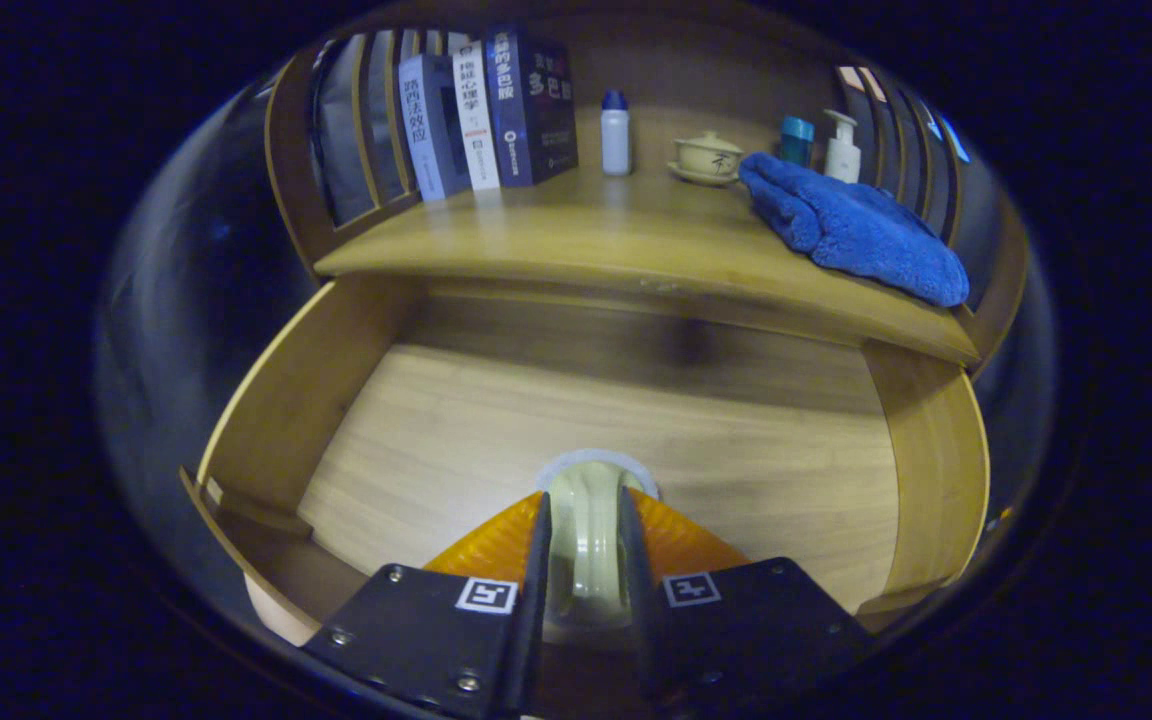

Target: Pull open the drawer, take out the items inside it, and place them on the countertop above the cabinet.

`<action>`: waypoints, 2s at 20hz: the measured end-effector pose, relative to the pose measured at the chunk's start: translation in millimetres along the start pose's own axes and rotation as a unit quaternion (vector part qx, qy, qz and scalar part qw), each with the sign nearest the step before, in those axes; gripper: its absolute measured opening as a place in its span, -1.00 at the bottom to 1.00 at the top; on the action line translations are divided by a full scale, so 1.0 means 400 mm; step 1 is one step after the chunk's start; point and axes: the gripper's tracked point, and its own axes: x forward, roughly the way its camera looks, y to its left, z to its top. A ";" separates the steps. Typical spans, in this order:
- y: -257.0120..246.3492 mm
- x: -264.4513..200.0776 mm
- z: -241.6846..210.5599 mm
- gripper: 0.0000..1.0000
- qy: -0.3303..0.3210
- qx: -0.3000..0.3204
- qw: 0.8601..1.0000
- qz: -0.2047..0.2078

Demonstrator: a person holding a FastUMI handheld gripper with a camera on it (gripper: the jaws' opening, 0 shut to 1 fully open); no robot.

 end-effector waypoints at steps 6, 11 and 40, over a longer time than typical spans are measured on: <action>0.008 -0.066 0.063 -0.67 -0.040 0.043 0.998 0.015; 0.015 -0.161 0.167 -0.67 -0.099 0.048 0.994 0.025; -0.023 0.014 0.568 -0.67 -0.202 0.004 0.978 -0.044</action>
